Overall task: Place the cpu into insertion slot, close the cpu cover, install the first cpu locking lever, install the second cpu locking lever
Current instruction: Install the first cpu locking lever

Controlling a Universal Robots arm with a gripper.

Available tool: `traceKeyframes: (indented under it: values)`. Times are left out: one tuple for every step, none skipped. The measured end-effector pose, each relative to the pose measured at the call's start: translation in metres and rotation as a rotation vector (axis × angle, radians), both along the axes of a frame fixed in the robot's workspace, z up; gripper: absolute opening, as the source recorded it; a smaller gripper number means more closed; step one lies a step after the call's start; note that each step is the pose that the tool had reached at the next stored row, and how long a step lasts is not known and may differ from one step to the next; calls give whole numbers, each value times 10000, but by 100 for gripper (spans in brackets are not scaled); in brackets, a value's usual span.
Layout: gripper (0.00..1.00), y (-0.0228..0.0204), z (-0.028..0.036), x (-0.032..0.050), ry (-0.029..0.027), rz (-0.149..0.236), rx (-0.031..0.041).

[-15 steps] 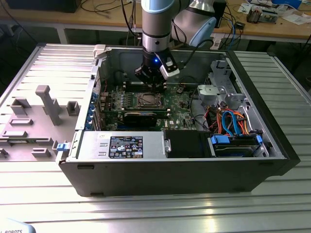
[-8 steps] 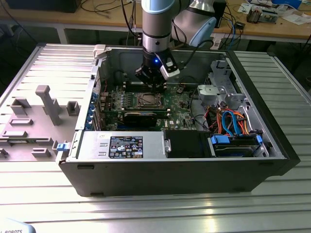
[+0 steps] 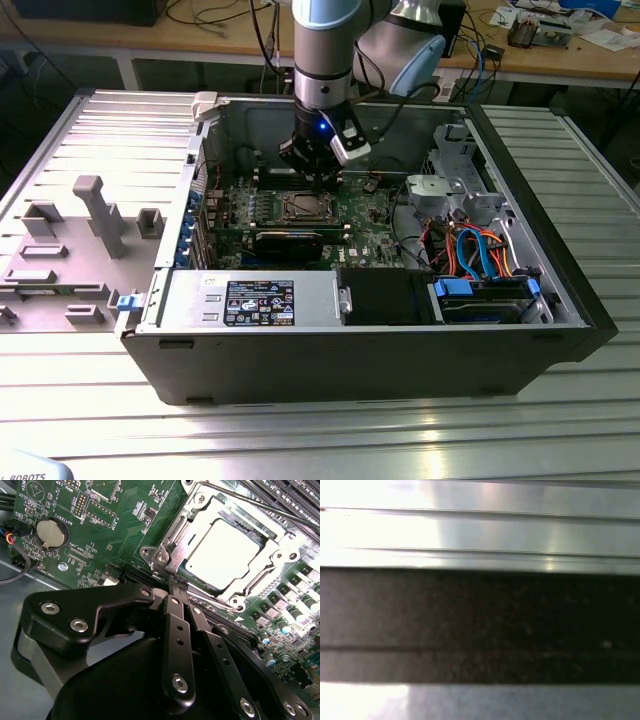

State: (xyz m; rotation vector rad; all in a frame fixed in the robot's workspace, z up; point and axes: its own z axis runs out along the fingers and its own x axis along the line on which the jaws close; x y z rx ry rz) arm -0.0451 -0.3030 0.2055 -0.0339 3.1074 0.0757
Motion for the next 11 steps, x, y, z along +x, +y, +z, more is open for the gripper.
traceKeyframes:
  values:
    - [11,0,-2,1,0,0,-1]
    - [11,0,-4,1,1,-1,-3]
    - [11,0,-6,2,1,-1,-3]
    - [11,0,-8,3,2,0,-6]
    - [11,0,-9,3,2,0,-8]
    - [11,0,-12,4,2,0,-11]
    - [11,0,-13,5,2,0,-13]
    - [11,0,-14,5,1,-1,-13]
    - [11,0,-14,5,1,0,-13]
    - [11,0,-14,5,0,0,-13]
    - [11,0,-14,5,0,0,-12]
